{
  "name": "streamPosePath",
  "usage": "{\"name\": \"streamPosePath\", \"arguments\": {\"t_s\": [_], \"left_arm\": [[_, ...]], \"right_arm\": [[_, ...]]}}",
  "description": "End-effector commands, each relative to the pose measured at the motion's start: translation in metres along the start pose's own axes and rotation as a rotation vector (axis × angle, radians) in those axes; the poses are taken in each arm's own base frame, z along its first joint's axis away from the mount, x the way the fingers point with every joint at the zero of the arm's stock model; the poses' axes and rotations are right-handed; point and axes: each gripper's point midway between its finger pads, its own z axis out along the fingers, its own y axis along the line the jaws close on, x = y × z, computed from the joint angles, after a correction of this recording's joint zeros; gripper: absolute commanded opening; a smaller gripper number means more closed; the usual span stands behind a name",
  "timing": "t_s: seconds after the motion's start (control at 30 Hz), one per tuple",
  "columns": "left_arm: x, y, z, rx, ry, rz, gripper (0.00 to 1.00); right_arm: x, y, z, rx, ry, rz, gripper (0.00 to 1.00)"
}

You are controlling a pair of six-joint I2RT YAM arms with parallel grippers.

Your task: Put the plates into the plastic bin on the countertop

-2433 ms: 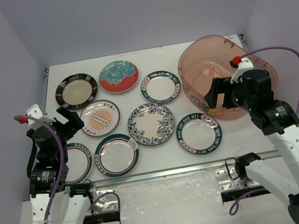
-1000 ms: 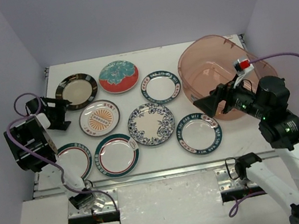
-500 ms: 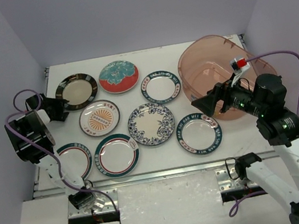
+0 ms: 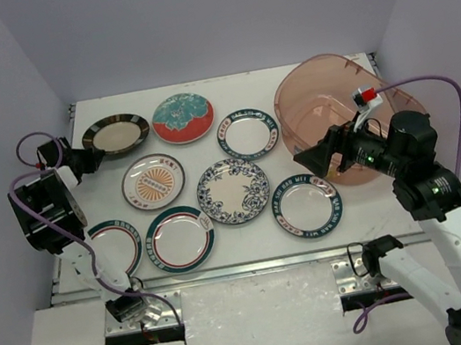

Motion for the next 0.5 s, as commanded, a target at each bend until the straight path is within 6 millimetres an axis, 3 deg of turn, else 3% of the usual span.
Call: {"name": "streamPosePath", "arguments": {"t_s": [0.0, 0.17, 0.23, 0.3, 0.37, 0.47], "left_arm": [[-0.032, -0.079, -0.049, 0.208, -0.152, -0.002, 0.0], [-0.044, -0.139, -0.092, 0.364, -0.202, 0.046, 0.0], [-0.044, -0.152, -0.107, 0.41, -0.218, 0.065, 0.0], [-0.041, -0.173, -0.136, 0.484, -0.233, 0.099, 0.0], [-0.019, -0.188, -0.162, 0.561, -0.179, 0.151, 0.0], [0.03, -0.217, -0.215, 0.703, -0.077, 0.268, 0.0]], "right_arm": [[-0.022, 0.009, 0.0, -0.023, -0.058, -0.021, 0.99], [-0.024, 0.009, 0.002, -0.02, -0.056, -0.015, 0.99], [-0.025, 0.008, 0.005, -0.023, -0.046, -0.01, 0.99], [-0.028, 0.009, 0.008, -0.028, -0.036, 0.001, 0.99], [-0.029, 0.01, 0.014, -0.038, -0.014, 0.019, 0.99], [-0.035, 0.014, 0.025, -0.075, 0.018, 0.051, 0.99]]}}
